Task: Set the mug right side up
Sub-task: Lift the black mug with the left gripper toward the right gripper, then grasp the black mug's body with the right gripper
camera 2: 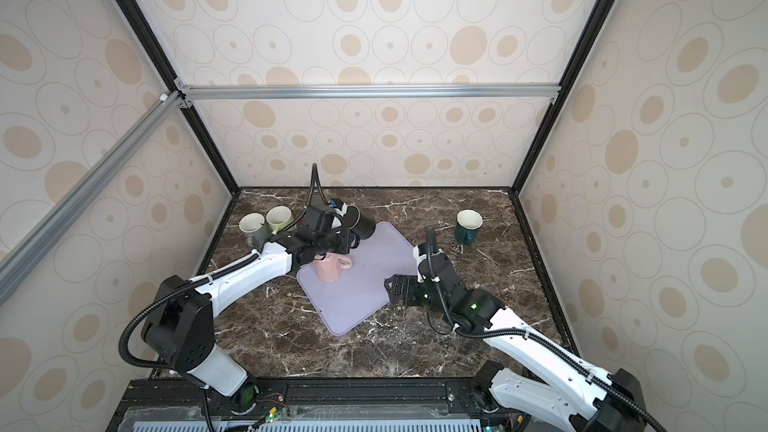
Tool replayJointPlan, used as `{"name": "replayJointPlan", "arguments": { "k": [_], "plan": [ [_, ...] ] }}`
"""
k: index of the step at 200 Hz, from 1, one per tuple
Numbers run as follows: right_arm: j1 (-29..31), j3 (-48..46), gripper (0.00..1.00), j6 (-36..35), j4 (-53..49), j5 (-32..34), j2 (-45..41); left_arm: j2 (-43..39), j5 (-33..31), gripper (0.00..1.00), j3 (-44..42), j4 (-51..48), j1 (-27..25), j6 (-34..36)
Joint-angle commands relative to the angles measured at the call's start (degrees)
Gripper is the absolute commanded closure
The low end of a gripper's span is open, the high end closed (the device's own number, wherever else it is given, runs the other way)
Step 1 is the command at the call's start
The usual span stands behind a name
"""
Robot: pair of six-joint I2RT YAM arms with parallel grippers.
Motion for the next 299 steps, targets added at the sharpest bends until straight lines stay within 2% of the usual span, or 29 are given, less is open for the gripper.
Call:
{"name": "replayJointPlan", "arguments": {
  "k": [1, 25, 61, 93, 124, 155, 190, 241, 299],
  "plan": [
    [-5.06, 0.91, 0.0, -0.14, 4.75, -11.96, 0.32, -3.85, 4.59, 1.0, 1.0, 9.59, 1.01, -2.21],
    [-9.79, 1.61, 0.0, 0.5, 7.6, -19.52, 2.17, -5.86, 8.46, 1.0, -1.06, 13.5, 1.56, -3.92],
    [-10.95, 2.98, 0.02, -0.24, 11.4, -24.95, 4.53, -7.34, 12.78, 1.0, -2.33, 16.86, 1.83, -5.44],
    [-11.34, 3.55, 0.02, -0.44, 13.6, -24.66, 5.17, -7.23, 17.52, 1.0, -3.05, 19.3, 1.96, -6.97],
    [-11.76, 3.24, 0.06, 1.26, 19.3, -27.67, 7.41, -7.75, 22.43, 1.0, -4.4, 21.95, 1.91, -8.53],
    [-12.16, 3.03, 0.14, 2.04, 23.36, -28.49, 9.49, -9.19, 24.66, 1.0, -5.28, 22.88, 1.91, -9.68],
    [-12.78, 4.64, 0.18, 2.4, 25.04, -28.91, 11.19, -11.39, 27.29, 1.0, -7.83, 27.69, 1.95, -12.8],
    [-13.34, 5.8, 0.19, 5.04, 30.01, -31.19, 13.1, -13.46, 33.7, 1.0, -10.52, 35.09, 1.95, -19.35],
    [-13.43, 7.07, 0.26, 7.27, 35.6, -34.14, 15.49, -15.6, 36.12, 1.0, -12.65, 39.23, 1.95, -22.43]
  ]
}}
